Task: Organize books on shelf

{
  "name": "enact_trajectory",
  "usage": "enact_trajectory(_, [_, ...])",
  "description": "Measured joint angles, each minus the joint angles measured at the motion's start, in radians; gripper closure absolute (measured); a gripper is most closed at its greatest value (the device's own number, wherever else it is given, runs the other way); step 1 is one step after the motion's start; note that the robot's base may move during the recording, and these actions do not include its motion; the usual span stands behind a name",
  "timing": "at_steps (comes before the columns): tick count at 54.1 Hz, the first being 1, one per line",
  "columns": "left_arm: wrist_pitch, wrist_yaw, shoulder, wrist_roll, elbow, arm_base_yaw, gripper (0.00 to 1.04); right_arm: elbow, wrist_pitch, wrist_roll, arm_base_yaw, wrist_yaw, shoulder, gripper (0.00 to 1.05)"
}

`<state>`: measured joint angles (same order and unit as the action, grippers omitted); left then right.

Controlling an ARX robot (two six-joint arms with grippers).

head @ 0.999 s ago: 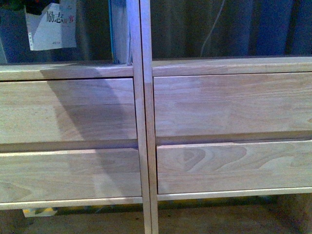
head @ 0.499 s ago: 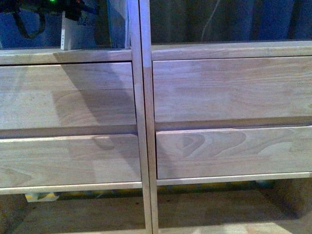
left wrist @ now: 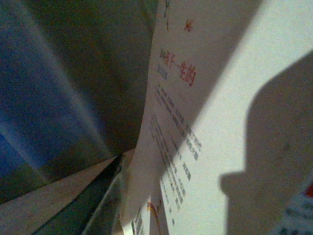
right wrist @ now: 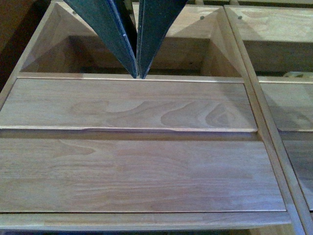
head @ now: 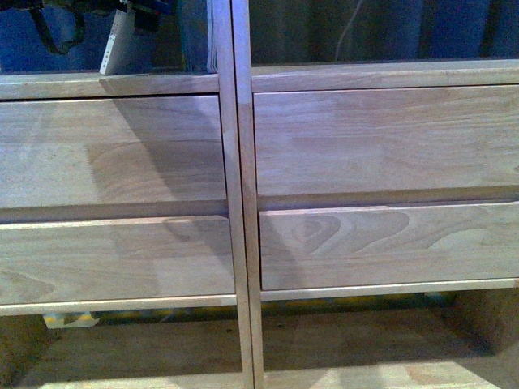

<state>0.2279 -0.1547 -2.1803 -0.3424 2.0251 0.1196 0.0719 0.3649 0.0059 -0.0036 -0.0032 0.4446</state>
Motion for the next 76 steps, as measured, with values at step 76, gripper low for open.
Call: enact_trajectory(76, [0.053,-0.37,1.616,0.357,-1.515,-0.585,0.07,-0.058,-0.364,-0.002,0.0,0.0,-0.439,1.02])
